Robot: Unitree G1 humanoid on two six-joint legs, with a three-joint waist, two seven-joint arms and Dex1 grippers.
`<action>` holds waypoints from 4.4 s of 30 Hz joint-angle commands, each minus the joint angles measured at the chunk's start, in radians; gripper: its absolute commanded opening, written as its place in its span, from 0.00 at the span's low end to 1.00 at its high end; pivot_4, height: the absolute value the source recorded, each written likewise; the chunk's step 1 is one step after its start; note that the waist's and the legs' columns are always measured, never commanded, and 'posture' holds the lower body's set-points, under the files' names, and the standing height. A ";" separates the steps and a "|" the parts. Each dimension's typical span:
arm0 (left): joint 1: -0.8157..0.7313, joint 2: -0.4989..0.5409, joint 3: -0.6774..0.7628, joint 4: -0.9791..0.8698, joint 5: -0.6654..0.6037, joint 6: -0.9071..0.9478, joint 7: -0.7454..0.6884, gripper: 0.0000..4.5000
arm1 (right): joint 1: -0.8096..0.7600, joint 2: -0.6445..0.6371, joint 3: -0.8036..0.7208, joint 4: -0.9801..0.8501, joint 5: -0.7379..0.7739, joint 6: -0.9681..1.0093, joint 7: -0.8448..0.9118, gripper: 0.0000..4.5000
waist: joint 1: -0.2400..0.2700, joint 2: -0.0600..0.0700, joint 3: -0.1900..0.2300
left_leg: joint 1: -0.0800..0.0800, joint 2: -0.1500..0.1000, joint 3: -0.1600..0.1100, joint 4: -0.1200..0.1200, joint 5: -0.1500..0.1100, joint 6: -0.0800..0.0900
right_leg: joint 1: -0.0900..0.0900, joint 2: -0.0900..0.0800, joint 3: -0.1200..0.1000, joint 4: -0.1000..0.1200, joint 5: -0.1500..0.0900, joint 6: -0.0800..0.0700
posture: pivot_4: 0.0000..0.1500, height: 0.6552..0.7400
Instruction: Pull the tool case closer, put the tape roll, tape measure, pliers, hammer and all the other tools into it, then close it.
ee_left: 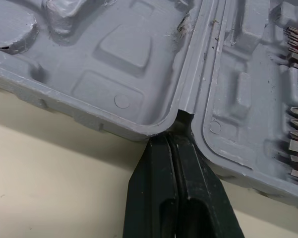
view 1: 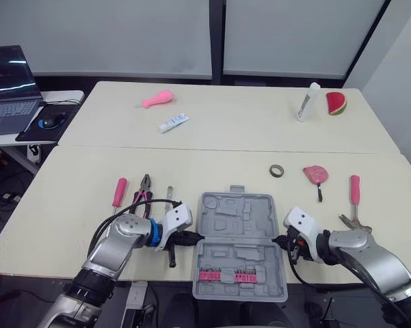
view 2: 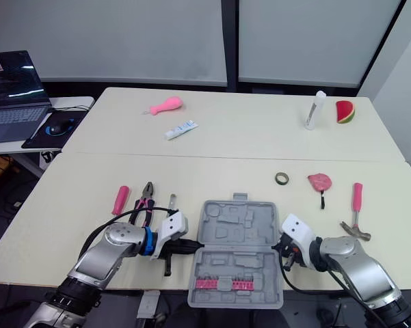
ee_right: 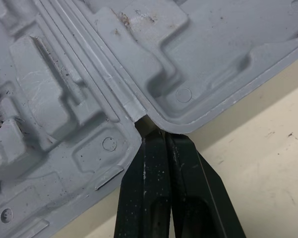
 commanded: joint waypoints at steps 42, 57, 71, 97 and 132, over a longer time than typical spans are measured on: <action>-0.023 0.083 0.050 0.080 -0.004 -0.036 0.024 0.00 | 0.095 -0.049 -0.100 -0.018 0.013 -0.003 -0.072 0.00 | 0.001 0.000 0.000 | 0.000 0.000 -0.001 0.000 -0.001 0.002 | 0.001 0.000 -0.001 0.000 0.000 0.000 | 1.00 1.00; 0.009 0.159 0.502 0.160 -0.200 -0.131 0.150 0.00 | 0.387 -0.017 -0.576 -0.215 0.042 -0.205 -0.164 0.00 | 0.000 0.001 0.001 | -0.002 0.000 -0.009 -0.001 -0.001 0.003 | 0.001 0.000 -0.010 -0.001 0.000 0.000 | 1.00 1.00; 0.133 0.227 0.767 0.513 -0.231 -0.273 0.260 0.25 | 0.596 0.167 -0.978 -0.095 0.056 -0.525 -0.204 0.11 | -0.002 0.002 0.002 | -0.001 0.000 -0.011 -0.003 -0.001 0.002 | 0.002 -0.001 -0.012 -0.001 0.000 0.000 | 1.00 1.00; 0.202 0.233 0.709 0.204 -0.300 -0.189 0.146 1.00 | 0.555 0.022 -0.879 0.005 0.106 -0.547 -0.081 1.00 | -0.002 0.005 0.003 | 0.000 -0.001 -0.011 -0.004 -0.001 0.001 | 0.003 -0.002 -0.013 -0.001 0.000 0.000 | 1.00 1.00; -0.218 0.166 0.201 -0.092 -0.310 -0.007 -0.148 1.00 | -0.541 0.132 -0.047 0.511 -0.090 -0.159 -0.239 0.62 | -0.006 0.006 0.004 | -0.003 -0.002 -0.010 -0.001 0.003 -0.002 | 0.001 -0.001 -0.013 0.000 0.000 0.000 | 1.00 1.00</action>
